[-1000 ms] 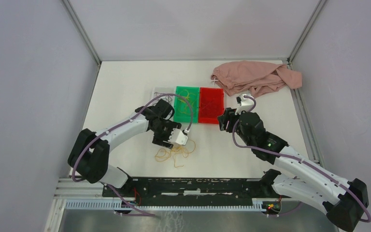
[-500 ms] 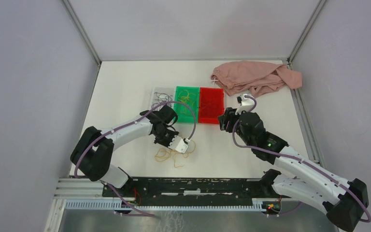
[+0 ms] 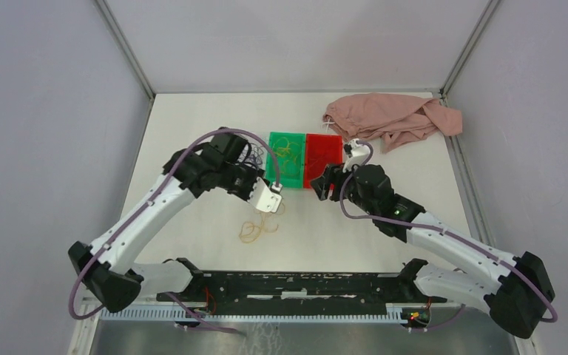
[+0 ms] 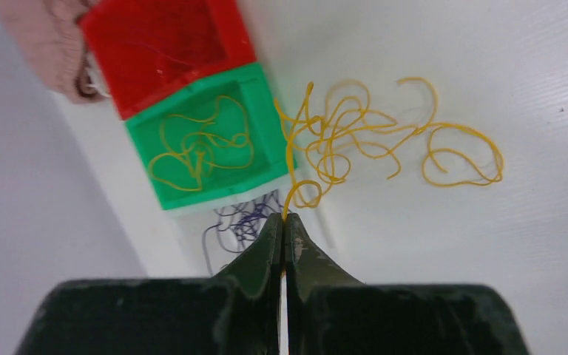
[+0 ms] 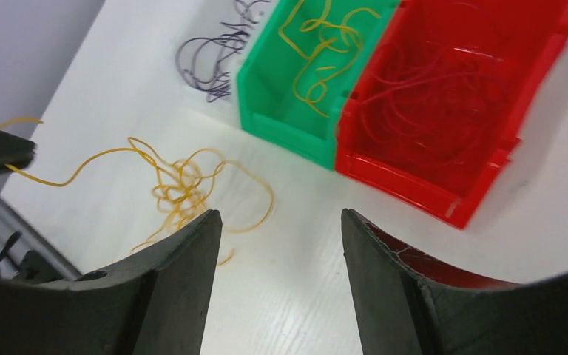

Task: Untangle the cables
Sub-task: Untie the cable.

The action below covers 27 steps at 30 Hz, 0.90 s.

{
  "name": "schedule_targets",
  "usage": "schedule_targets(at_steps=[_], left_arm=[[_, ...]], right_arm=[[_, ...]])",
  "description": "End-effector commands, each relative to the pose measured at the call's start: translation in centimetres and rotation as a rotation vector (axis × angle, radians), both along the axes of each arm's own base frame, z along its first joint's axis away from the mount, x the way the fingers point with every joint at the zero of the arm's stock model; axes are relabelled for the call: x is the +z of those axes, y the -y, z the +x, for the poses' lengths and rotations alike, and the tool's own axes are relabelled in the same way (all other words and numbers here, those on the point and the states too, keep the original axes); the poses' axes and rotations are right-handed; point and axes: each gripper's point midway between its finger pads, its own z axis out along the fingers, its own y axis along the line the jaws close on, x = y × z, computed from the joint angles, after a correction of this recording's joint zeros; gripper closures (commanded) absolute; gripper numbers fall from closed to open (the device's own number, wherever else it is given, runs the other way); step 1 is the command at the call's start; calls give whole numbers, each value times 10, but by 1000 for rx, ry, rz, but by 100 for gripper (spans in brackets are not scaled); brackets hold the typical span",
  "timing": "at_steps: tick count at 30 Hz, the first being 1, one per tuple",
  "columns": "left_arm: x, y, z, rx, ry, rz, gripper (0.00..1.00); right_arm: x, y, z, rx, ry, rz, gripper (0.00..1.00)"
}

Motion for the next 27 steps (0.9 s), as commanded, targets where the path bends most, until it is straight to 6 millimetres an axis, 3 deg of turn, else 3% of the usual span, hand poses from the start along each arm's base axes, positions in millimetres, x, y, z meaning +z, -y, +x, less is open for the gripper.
schedule_targets(at_steps=[1, 9, 15, 21, 27], left_arm=[[61, 4, -35, 15, -51, -170, 97], [137, 24, -42, 58, -2, -456, 97], [166, 31, -48, 85, -40, -562, 97], [189, 33, -44, 89, 17, -630, 97], [204, 35, -48, 79, 22, -674, 97]], right_arm=[[76, -49, 0, 184, 149, 227, 30], [130, -92, -26, 410, 330, 299, 21], [160, -121, -61, 590, 430, 351, 20], [172, -125, -81, 662, 425, 433, 22], [178, -119, -83, 641, 415, 459, 26]])
